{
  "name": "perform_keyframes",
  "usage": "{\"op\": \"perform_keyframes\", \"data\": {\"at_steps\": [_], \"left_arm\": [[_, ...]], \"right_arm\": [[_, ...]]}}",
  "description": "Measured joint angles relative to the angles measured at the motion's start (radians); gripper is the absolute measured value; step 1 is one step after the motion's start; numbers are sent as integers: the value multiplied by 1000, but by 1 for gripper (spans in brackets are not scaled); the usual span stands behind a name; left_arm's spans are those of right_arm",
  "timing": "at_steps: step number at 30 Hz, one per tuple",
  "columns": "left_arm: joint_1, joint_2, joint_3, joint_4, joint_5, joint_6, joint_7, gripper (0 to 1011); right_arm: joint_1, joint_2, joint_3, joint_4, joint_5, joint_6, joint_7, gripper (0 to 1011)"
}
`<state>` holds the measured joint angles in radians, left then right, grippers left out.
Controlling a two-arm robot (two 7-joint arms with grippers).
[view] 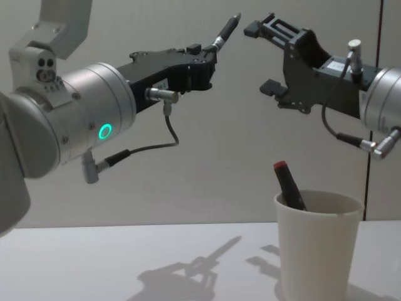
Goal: Place the pen into the pen holder.
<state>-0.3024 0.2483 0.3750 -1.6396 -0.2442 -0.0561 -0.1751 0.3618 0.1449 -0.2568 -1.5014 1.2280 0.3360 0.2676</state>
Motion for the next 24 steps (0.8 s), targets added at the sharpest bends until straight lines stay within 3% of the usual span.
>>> {"op": "perform_keyframes", "data": {"at_steps": [13, 24], "left_arm": [[0, 0, 0, 0, 0, 0, 0, 151], [0, 0, 0, 0, 0, 0, 0, 151]], "right_arm": [[21, 7, 7, 9, 51, 8, 5, 1001], [52, -13, -19, 40, 42, 21, 23, 1001]]}}
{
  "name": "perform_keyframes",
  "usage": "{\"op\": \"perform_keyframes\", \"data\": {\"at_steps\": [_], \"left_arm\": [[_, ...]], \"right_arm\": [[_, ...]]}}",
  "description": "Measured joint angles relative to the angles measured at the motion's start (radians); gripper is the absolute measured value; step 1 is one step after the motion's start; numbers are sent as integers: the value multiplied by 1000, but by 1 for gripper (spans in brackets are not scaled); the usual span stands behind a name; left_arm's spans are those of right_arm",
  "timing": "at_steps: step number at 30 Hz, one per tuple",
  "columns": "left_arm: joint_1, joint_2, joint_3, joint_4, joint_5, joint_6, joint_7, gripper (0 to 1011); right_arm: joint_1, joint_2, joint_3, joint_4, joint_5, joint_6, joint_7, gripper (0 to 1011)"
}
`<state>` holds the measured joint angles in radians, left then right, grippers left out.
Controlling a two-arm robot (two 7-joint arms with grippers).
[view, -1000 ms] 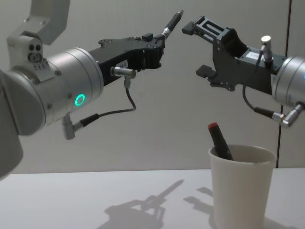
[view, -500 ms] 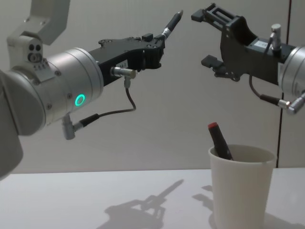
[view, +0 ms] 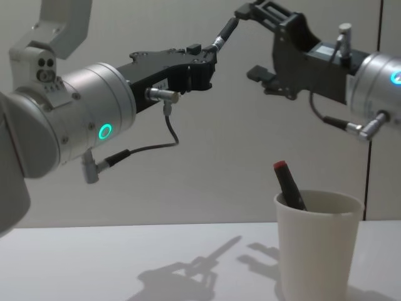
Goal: Place the pen into the pen holder.
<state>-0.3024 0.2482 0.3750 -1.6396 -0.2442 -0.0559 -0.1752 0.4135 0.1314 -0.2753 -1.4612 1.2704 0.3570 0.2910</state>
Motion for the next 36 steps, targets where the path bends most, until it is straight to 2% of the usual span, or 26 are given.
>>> {"op": "perform_keyframes", "data": {"at_steps": [24, 36], "left_arm": [[0, 0, 0, 0, 0, 0, 0, 151], [0, 0, 0, 0, 0, 0, 0, 151]], "right_arm": [[70, -54, -59, 85, -69, -11, 27, 1001], [84, -59, -69, 98, -76, -13, 35, 1001]]}}
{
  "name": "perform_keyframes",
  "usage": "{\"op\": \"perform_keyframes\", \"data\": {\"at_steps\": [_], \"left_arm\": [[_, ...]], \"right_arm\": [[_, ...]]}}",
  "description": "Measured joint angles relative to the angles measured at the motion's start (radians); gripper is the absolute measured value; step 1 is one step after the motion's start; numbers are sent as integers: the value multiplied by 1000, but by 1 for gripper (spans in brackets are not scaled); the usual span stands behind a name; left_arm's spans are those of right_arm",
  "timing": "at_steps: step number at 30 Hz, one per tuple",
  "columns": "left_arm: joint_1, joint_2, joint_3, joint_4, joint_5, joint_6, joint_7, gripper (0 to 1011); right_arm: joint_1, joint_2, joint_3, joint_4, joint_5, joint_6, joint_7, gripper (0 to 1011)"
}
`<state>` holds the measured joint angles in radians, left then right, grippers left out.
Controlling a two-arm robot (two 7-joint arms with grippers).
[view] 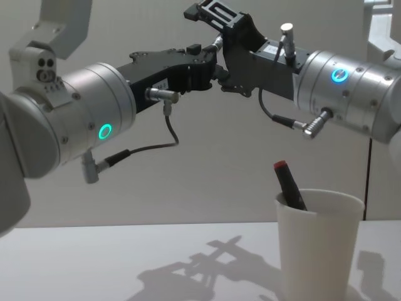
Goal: Place the pen into the pen holder.
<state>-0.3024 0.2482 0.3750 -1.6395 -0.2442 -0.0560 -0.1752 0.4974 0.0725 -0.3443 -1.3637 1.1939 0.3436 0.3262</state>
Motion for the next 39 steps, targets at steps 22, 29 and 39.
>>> {"op": "perform_keyframes", "data": {"at_steps": [22, 29, 39], "left_arm": [[0, 0, 0, 0, 0, 0, 0, 151], [0, 0, 0, 0, 0, 0, 0, 151], [0, 0, 0, 0, 0, 0, 0, 151]], "right_arm": [[-15, 33, 7, -34, 26, 6, 9, 1001], [-17, 37, 6, -39, 31, 7, 12, 1001], [-19, 40, 5, -42, 35, 8, 14, 1001]]}}
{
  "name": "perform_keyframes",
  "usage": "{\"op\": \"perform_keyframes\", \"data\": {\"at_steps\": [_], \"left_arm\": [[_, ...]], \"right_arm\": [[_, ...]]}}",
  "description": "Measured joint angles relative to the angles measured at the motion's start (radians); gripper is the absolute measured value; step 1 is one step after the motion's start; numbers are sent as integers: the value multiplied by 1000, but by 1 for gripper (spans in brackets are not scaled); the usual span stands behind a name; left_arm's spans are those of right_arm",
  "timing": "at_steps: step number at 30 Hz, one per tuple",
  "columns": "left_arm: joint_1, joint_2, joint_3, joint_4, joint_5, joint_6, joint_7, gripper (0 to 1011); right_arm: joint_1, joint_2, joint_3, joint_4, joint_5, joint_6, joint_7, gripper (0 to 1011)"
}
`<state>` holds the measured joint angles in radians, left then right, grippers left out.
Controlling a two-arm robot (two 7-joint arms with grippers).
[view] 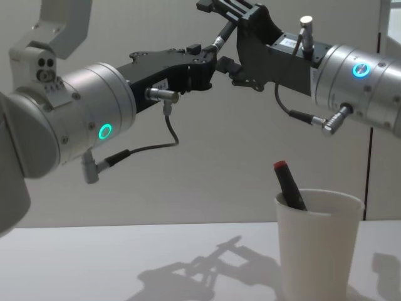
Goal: Place the pen into the pen holder.
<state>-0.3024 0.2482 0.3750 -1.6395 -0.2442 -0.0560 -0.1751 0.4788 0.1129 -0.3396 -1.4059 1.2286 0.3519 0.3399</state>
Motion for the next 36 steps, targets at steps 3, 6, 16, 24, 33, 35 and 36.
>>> {"op": "perform_keyframes", "data": {"at_steps": [3, 6, 16, 24, 33, 35, 36], "left_arm": [[0, 0, 0, 0, 0, 0, 0, 151], [0, 0, 0, 0, 0, 0, 0, 151], [0, 0, 0, 0, 0, 0, 0, 151], [0, 0, 0, 0, 0, 0, 0, 151], [0, 0, 0, 0, 0, 0, 0, 151], [0, 0, 0, 0, 0, 0, 0, 151], [0, 0, 0, 0, 0, 0, 0, 151]], "right_arm": [[0, 1, 0, -1, 0, 0, 1, 1001], [-1, 1, -1, -1, 0, 0, 1, 1001], [0, 1, -5, 8, 9, -2, 1, 1001], [6, -2, -9, 19, 29, 2, 1, 1001], [13, -3, -12, 32, 52, 5, 2, 1001], [14, -3, -12, 34, 55, 5, 2, 1001], [15, -3, -13, 36, 58, 4, 2, 1001]]}}
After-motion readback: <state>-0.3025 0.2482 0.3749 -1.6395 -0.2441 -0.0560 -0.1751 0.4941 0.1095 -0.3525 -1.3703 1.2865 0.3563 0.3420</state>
